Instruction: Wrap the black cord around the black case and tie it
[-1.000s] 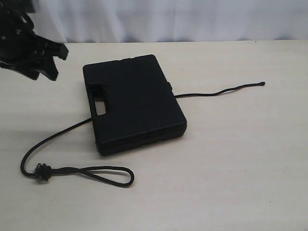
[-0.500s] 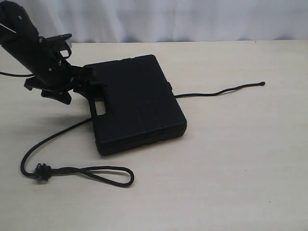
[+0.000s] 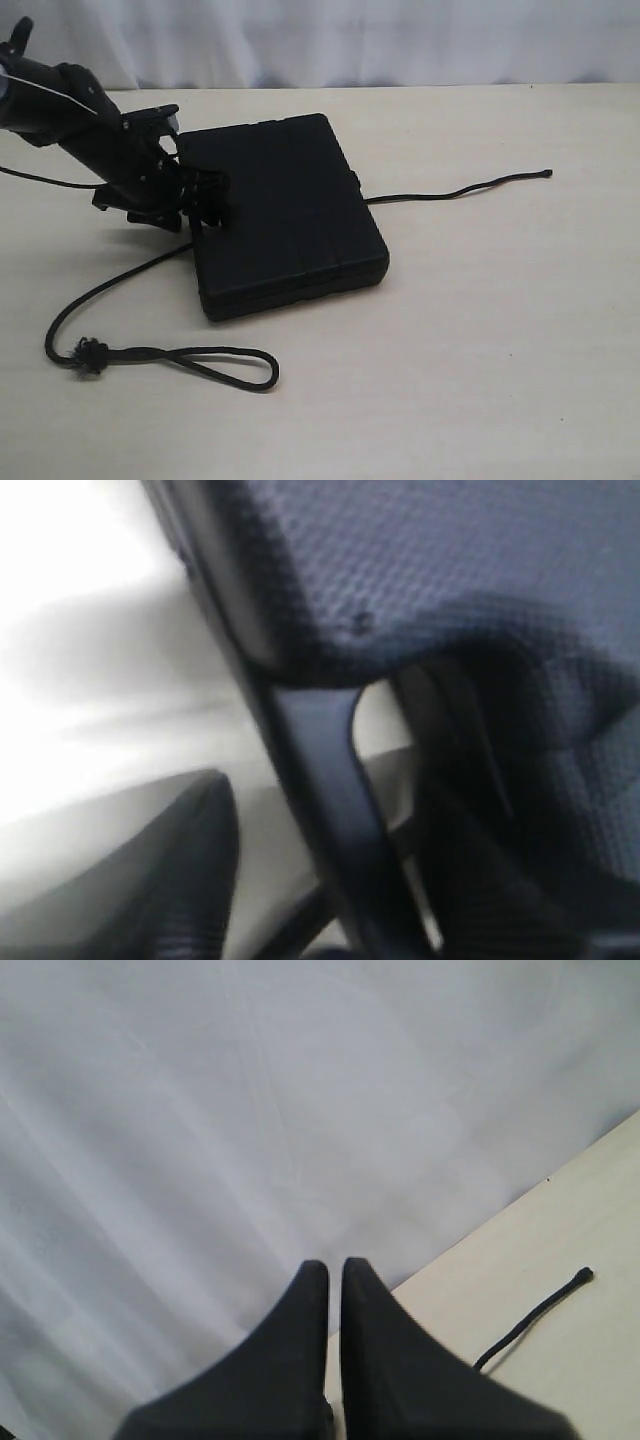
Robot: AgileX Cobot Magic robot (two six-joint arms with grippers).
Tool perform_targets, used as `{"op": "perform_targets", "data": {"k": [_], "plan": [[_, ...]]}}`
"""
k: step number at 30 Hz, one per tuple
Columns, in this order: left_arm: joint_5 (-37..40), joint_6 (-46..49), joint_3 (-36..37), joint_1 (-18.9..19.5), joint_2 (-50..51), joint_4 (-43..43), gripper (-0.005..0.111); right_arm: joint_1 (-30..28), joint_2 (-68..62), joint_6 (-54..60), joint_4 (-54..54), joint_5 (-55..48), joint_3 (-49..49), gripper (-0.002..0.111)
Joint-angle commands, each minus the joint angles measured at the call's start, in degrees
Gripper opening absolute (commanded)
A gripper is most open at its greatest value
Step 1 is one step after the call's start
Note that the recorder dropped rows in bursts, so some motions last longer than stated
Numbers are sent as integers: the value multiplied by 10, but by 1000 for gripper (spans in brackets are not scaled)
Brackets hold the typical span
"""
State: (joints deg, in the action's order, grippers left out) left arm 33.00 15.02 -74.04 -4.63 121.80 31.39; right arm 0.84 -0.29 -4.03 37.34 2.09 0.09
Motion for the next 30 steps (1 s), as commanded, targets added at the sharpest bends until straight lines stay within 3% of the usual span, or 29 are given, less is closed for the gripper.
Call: {"op": "perform_targets", "data": {"k": [1,2,3,9,14,18,22,25,28,30], "plan": [[13,-3,-17,-7,-5,8,14,-1,3,10,-2,1,-1,4],[32,-3,-24,-7,-12,8,3,-1,3,10,-2,15,-1,4],[43,-3,-32,-7,-19,8,0,0,3,10,-6,23,-1,4],[90,-15,-63,-4,-67,13,0,0,-3,56,-7,12,120,4],[118,-27,-80,10,-89,24,0,0,-103,136,-10,-81,226,4],[174,-33,-101,24,-92,36,0,0,-231,275,27,-214,304,4],[206,-33,-109,31,-92,76,0,0,-363,546,234,-338,356,4],[215,-33,-109,32,-92,105,0,2,-444,664,326,-402,373,4],[215,-33,-109,32,-92,118,0,45,-516,659,287,-372,374,4],[214,-33,-109,32,-92,128,0,104,-549,616,226,-323,376,4]]}}
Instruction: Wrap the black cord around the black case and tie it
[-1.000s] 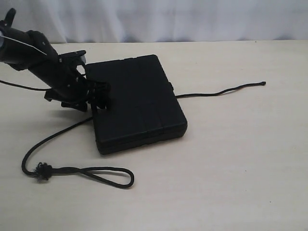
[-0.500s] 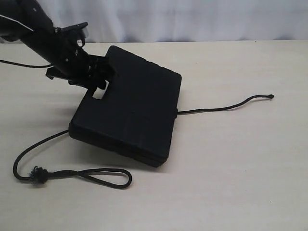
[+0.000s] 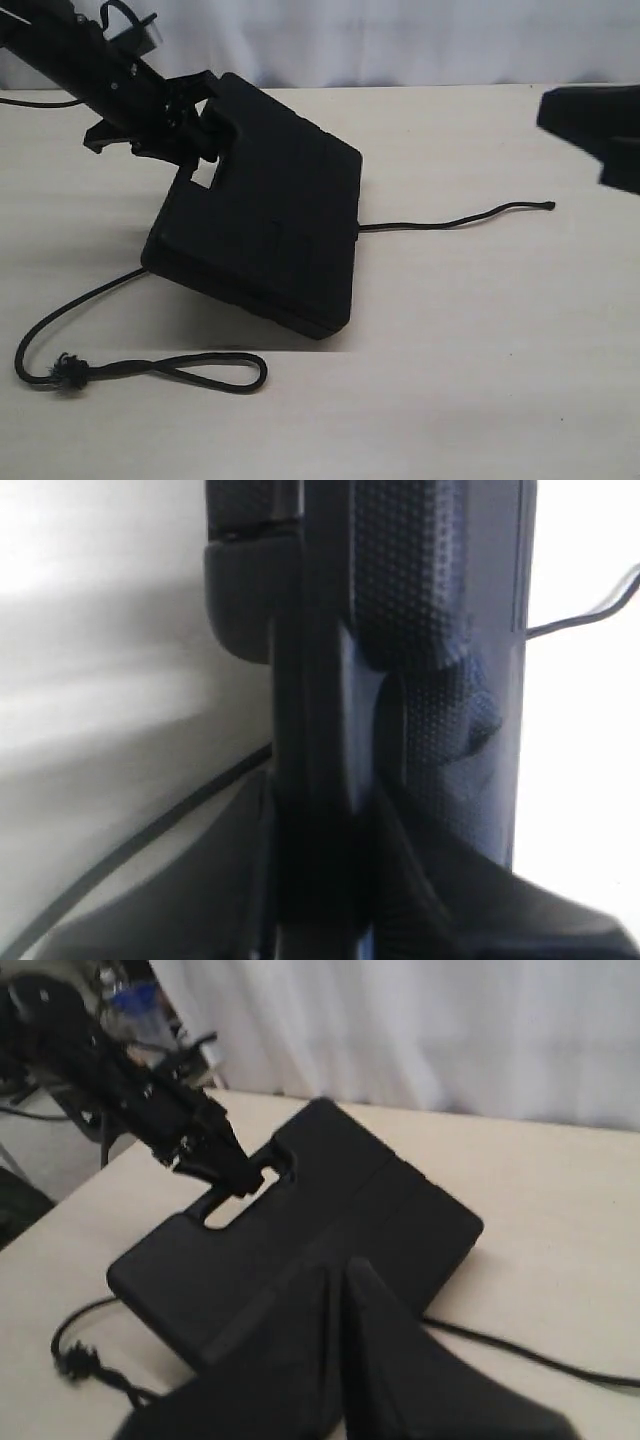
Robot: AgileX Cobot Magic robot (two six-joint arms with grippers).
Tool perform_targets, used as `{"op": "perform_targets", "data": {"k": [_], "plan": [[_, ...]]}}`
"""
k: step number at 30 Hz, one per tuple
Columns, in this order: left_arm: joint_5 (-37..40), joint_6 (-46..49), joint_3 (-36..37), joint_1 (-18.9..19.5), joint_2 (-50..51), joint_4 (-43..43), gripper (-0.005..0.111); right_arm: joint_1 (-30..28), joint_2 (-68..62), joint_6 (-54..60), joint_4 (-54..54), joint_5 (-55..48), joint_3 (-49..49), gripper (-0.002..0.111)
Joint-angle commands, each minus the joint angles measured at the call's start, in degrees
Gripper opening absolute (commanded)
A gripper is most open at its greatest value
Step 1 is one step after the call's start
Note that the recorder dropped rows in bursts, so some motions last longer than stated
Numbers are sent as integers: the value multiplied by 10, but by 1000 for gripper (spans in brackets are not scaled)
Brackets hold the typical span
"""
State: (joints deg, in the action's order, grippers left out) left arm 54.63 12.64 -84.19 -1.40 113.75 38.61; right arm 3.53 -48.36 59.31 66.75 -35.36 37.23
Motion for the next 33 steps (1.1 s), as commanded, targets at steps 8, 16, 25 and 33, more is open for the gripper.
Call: {"op": "perform_targets", "data": {"k": [8,16,25,33], "plan": [[3,-9,-8,0,-11,78,0,337,-161,-470,-690,230,21,4],[-3,-9,-8,0,-11,122,0,411,-230,-1047,-1294,-50,43,4],[2,-9,-8,0,-11,175,0,529,-233,-1503,-1648,11,-41,4],[-2,-9,-8,0,-11,208,0,666,-304,-1714,-1667,-173,-103,4]]}}
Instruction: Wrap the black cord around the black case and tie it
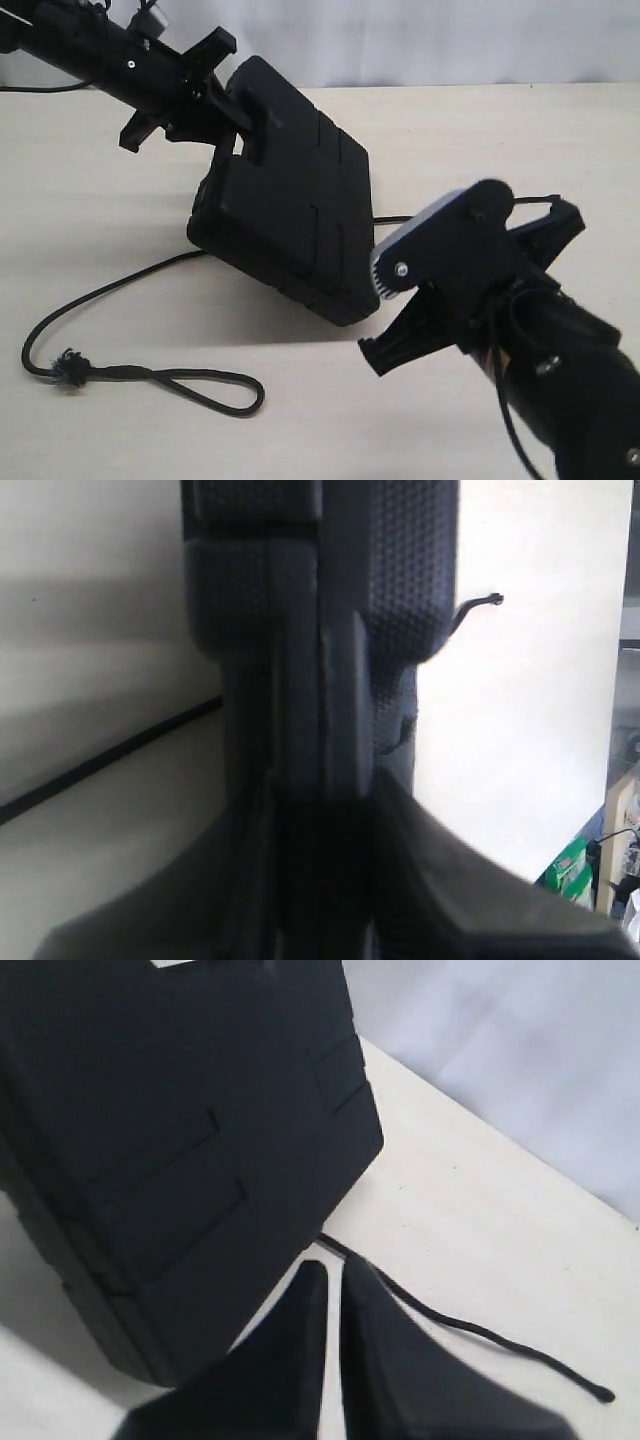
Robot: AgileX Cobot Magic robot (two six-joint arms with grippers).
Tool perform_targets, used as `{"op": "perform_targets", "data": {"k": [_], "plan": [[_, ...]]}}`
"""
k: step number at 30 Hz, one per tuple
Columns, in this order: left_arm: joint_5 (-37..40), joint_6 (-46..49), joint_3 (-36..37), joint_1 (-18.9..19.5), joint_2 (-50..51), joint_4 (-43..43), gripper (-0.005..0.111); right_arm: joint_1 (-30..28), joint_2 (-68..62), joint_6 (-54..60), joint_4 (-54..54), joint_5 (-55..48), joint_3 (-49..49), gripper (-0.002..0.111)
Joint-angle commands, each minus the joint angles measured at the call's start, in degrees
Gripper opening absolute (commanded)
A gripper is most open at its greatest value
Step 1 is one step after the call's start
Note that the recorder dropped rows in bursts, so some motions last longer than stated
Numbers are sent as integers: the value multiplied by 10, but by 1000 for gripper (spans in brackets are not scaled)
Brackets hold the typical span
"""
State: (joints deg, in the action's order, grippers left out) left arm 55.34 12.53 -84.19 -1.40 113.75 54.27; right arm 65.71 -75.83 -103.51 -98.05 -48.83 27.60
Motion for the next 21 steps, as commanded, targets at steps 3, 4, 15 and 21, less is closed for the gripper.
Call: {"op": "perform_targets", "data": {"k": [3,4,15,21], "plan": [[-9,-8,-8,0,-11,51,0,51,-61,-122,-19,-29,12,10],[-8,-8,-8,0,-11,51,0,51,-73,-122,-19,-22,22,14],[-8,-8,-8,0,-11,51,0,51,-201,-87,-19,38,138,106],[-8,-8,-8,0,-11,51,0,51,-276,-89,-19,-36,158,110]]}}
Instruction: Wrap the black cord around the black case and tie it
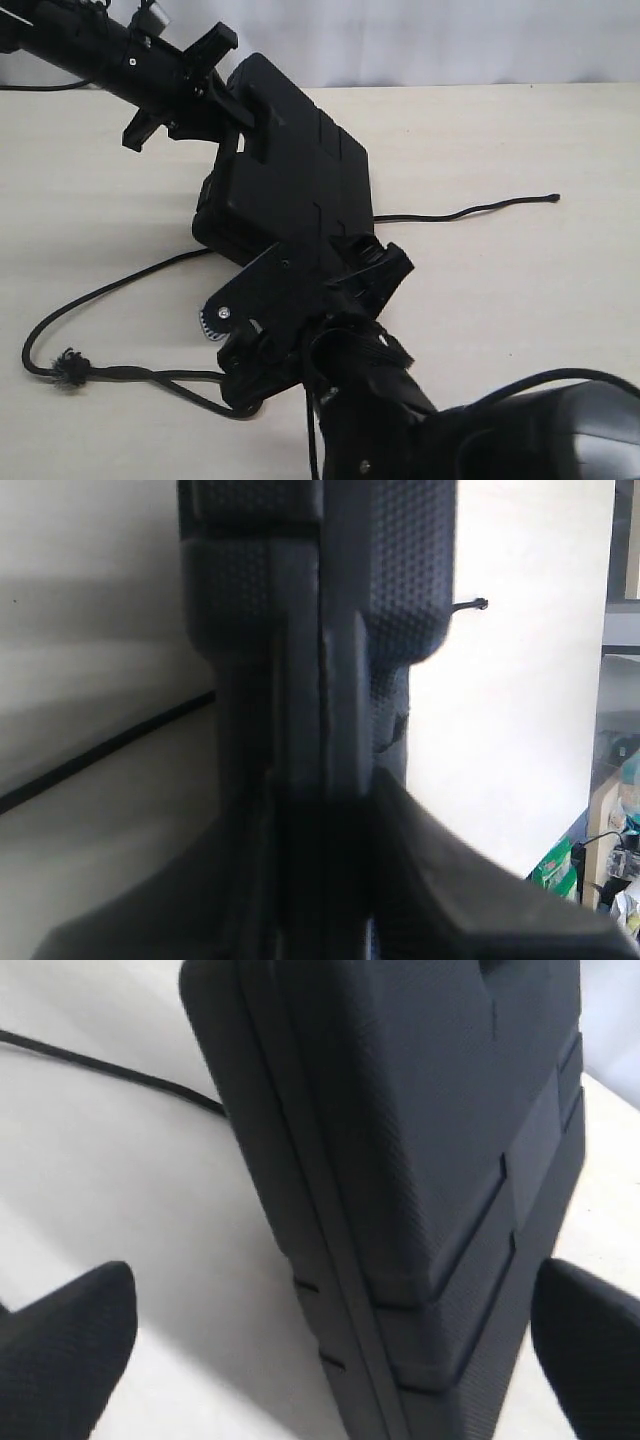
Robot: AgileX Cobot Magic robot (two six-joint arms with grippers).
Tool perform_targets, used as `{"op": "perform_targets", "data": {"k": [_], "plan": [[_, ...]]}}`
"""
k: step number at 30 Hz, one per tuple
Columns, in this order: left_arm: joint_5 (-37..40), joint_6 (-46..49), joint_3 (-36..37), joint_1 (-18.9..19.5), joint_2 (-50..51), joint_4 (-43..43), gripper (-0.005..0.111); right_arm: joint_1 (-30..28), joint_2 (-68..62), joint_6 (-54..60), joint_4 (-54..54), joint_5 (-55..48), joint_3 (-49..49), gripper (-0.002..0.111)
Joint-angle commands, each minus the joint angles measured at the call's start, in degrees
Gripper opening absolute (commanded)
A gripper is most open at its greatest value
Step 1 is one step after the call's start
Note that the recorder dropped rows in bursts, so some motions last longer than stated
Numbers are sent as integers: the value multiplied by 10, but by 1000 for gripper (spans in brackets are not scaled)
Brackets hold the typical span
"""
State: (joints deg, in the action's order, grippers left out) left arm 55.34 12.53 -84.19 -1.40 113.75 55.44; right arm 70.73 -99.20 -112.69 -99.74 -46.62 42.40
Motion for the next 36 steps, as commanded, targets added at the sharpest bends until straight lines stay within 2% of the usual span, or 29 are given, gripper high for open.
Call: {"op": "perform_targets", "data": {"k": [1,10,12,15,20,22,24,26,33,36], "plan": [[-8,-8,-8,0,-11,40,0,1,-54,0,-2,-73,14,110],[-11,-8,-8,0,-11,38,0,0,-161,1,-2,-169,98,109],[-11,-8,-8,0,-11,38,0,-3,-172,17,-2,-181,113,106],[-11,-8,-8,0,-11,38,0,-24,-185,24,-2,-177,129,95],[-11,0,-8,0,-11,36,0,-63,-189,24,-2,-183,138,68],[-12,25,-8,0,-11,36,0,-66,-189,24,-2,-179,138,50],[-15,63,-8,0,-11,36,0,-66,-189,22,-2,-178,138,24],[-16,89,-8,0,-11,36,0,-66,-189,22,-2,-178,138,4],[-16,154,-8,0,-11,36,0,-66,-189,20,-2,-178,138,4],[-15,200,-8,0,-11,35,8,-66,-189,-4,-2,-178,138,4]]}}
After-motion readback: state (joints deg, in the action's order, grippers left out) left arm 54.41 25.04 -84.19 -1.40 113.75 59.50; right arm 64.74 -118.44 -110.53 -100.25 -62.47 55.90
